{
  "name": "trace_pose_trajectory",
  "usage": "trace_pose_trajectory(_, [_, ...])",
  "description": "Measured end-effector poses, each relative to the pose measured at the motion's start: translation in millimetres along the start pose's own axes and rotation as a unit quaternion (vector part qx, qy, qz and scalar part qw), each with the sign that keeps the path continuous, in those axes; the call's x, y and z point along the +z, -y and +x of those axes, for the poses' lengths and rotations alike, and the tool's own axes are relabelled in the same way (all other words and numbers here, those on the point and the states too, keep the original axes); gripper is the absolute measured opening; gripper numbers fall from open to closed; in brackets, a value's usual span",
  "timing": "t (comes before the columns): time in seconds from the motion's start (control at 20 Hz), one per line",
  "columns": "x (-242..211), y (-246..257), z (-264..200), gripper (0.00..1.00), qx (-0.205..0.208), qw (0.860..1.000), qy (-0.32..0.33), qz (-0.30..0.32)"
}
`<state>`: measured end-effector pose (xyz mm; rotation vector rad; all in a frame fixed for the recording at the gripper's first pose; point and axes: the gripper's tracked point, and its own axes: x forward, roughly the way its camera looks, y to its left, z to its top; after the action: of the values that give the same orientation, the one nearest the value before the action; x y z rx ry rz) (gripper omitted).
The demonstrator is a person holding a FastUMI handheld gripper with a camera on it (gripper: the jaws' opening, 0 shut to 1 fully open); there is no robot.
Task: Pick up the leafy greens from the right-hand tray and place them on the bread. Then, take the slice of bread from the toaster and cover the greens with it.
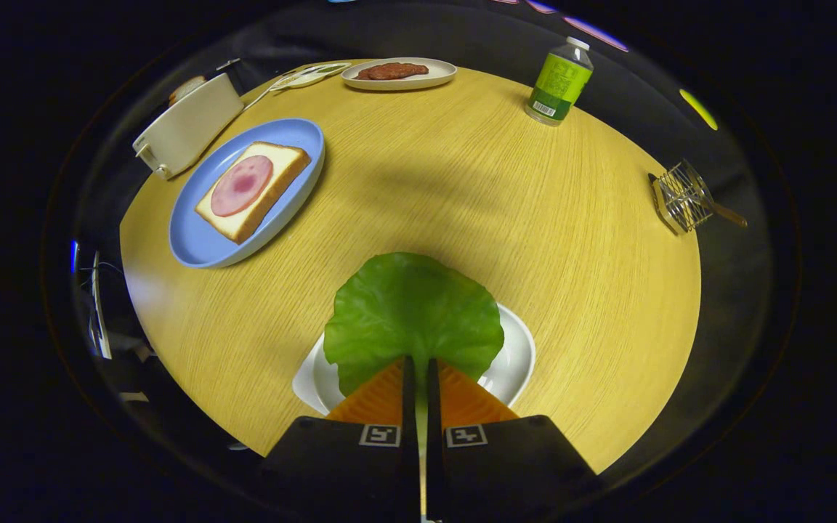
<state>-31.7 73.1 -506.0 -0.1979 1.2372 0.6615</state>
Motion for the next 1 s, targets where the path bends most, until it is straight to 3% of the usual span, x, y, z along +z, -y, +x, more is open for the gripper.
trace_pose_trajectory(0.35, [32.0,-6.5,-63.6,0.08,0.001,0.997,0.066,0.041])
trace_pose_trajectory(0.6, [69.2,-48.4,-108.5,0.08,0.038,0.994,0.099,0.037])
trace_pose_trajectory(1.0, [130.6,-131.5,-116.8,0.08,0.093,0.988,0.123,0.006])
